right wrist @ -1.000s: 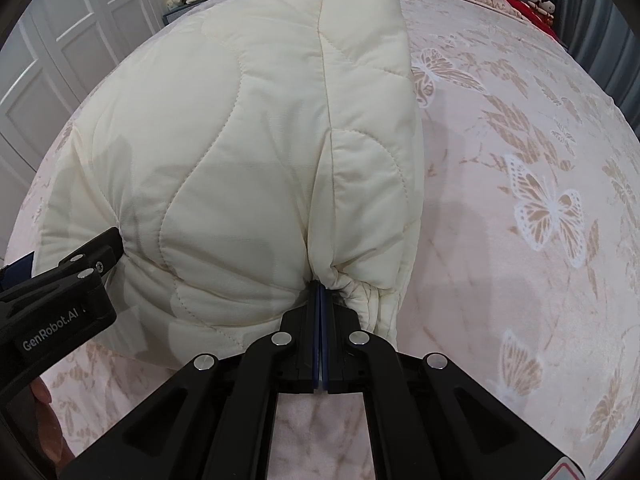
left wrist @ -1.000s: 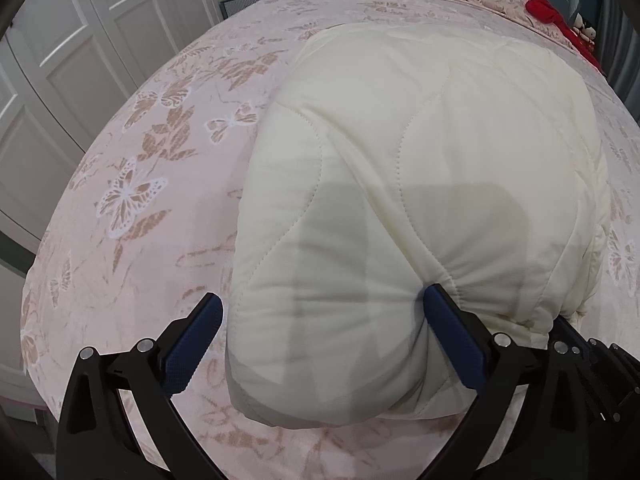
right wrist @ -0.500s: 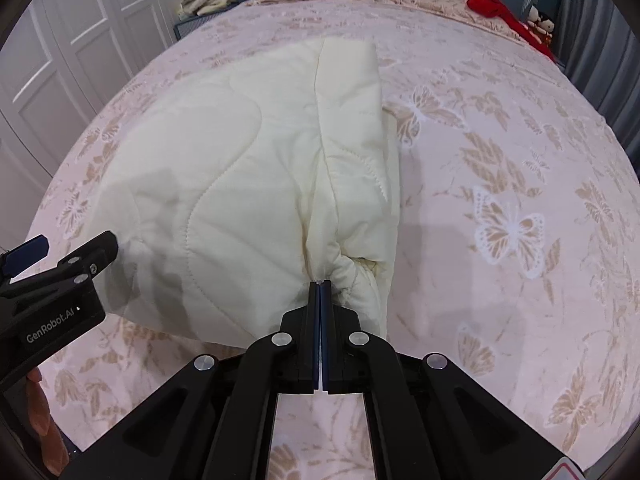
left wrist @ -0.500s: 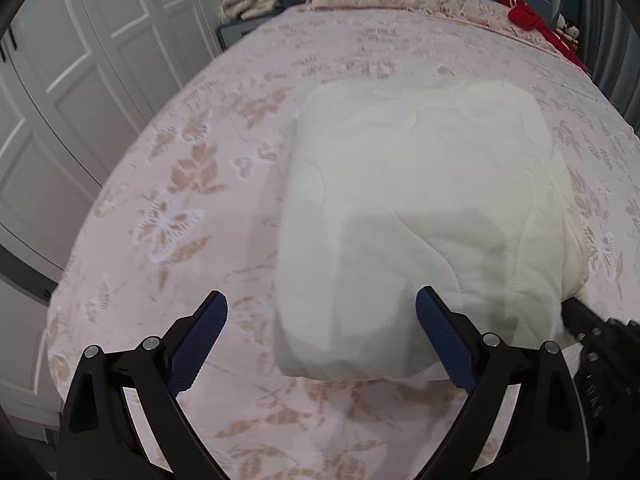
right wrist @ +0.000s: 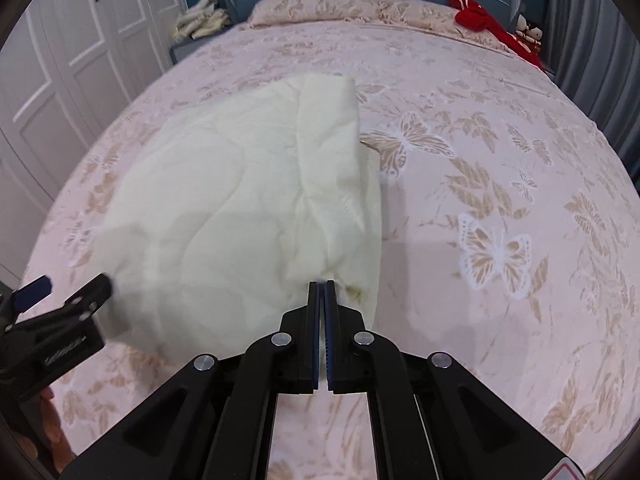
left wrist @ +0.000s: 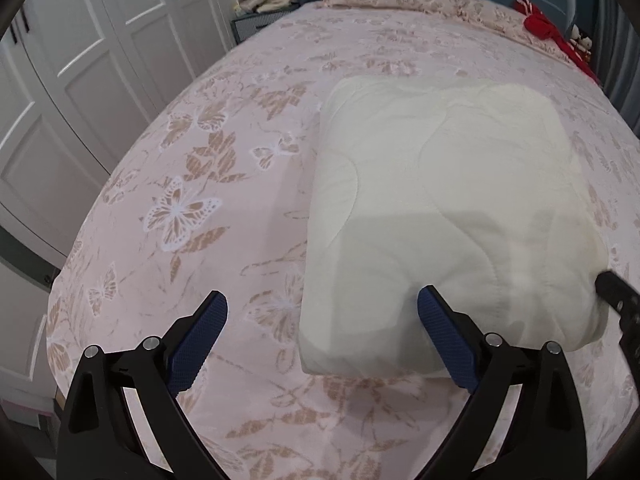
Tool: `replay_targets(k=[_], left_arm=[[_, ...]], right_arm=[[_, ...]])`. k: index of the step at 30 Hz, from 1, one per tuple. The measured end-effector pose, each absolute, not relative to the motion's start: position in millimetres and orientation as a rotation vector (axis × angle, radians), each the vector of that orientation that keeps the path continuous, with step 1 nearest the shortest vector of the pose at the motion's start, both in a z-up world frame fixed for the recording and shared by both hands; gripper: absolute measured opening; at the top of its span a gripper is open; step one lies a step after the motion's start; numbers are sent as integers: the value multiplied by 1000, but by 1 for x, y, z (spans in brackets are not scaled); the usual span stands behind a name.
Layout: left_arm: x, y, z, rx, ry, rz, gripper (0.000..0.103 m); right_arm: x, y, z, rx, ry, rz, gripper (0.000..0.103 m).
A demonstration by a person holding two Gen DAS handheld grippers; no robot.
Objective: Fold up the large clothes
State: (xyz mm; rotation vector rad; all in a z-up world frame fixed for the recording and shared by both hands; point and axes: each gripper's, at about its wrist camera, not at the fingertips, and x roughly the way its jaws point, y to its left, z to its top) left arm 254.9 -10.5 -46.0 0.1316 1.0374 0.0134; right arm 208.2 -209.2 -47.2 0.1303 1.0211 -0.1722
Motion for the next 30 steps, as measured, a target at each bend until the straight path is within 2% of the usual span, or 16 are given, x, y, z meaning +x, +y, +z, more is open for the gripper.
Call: replay_targets(k=[6,13,25,28,29,30], left_arm=[[266,-19,-60,173,1049,10,95],[278,-28,-74,182,1064,12,97],[283,-36,-74,231,1055,41,98],[272,-31,-63,226,1035,49,98],[267,-29,-59,219,1029,47,98],[262,-28,-55,217,1023,47,98]], right_arm=[[233,-216,-85,123,1114,-176,1],[241,-214,-108,100,1128,-186,1],[234,-216,-97,127,1105,-181,1],[216,-219,-78,188,1068,-160,10],[206,-218,-70,196,1047,-148,18],[196,-217,-64,190,1029,-146,32]])
